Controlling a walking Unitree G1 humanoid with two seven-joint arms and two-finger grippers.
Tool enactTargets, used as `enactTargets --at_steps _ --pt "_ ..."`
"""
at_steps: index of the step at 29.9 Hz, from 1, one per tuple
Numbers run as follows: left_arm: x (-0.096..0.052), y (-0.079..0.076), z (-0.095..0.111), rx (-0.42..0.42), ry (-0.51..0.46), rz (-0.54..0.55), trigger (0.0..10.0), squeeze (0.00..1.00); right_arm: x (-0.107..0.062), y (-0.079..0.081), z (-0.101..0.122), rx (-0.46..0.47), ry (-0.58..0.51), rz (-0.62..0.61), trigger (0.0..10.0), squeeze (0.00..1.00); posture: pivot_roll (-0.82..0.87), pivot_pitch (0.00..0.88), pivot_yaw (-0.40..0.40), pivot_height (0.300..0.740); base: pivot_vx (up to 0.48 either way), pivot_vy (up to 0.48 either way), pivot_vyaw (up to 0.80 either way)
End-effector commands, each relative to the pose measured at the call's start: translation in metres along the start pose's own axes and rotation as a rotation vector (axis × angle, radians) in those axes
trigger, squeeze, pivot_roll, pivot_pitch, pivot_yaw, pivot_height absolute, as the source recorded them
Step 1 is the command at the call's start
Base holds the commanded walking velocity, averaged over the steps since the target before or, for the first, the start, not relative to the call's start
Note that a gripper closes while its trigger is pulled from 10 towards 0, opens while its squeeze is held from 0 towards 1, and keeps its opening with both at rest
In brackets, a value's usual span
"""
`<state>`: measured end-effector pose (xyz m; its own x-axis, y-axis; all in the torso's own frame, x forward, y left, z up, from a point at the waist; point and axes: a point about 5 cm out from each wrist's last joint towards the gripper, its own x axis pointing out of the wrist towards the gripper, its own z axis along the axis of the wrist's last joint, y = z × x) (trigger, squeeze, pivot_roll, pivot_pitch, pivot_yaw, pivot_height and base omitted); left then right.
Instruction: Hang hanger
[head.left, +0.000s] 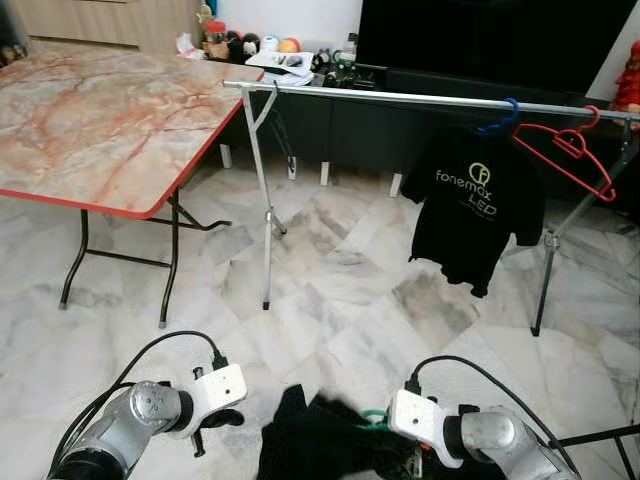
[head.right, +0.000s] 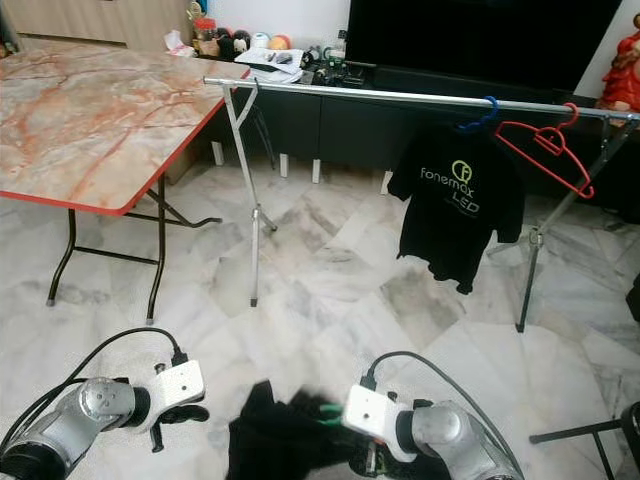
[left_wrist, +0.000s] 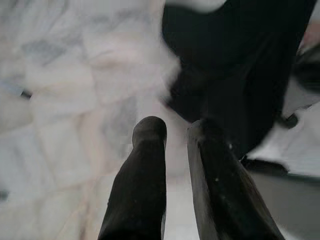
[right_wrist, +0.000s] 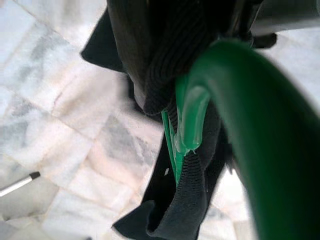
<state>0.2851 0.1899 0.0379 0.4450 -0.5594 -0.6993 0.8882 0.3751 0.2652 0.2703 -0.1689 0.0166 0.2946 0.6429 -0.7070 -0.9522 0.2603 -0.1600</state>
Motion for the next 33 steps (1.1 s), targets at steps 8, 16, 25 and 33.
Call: enactTargets --at_steps 8,16,25,33 --pt "-0.005 0.007 0.037 -0.017 -0.188 -0.044 10.0 0.0 0.001 -0.015 0.023 -0.051 -0.11 -0.053 10.0 0.0 0.09 0.053 -0.063 0.74 0.0 0.0 0.0" --pt "-0.004 0.009 0.052 0.003 -0.24 -0.05 10.0 0.0 0.001 -0.011 0.036 -0.069 -0.202 0.049 10.0 0.0 0.09 0.058 -0.062 0.74 0.0 0.0 0.0" --pt "-0.004 -0.004 0.051 -0.038 -0.219 -0.186 10.0 0.0 0.002 -0.017 0.042 -0.083 -0.217 0.0 10.0 0.0 0.09 0.064 -0.061 0.74 0.0 0.0 0.0" --pt "-0.006 -0.003 0.055 -0.061 -0.244 -0.199 10.0 0.0 0.006 -0.015 0.048 -0.114 -0.227 0.016 10.0 0.0 0.1 0.066 -0.061 0.74 0.0 0.0 0.0"
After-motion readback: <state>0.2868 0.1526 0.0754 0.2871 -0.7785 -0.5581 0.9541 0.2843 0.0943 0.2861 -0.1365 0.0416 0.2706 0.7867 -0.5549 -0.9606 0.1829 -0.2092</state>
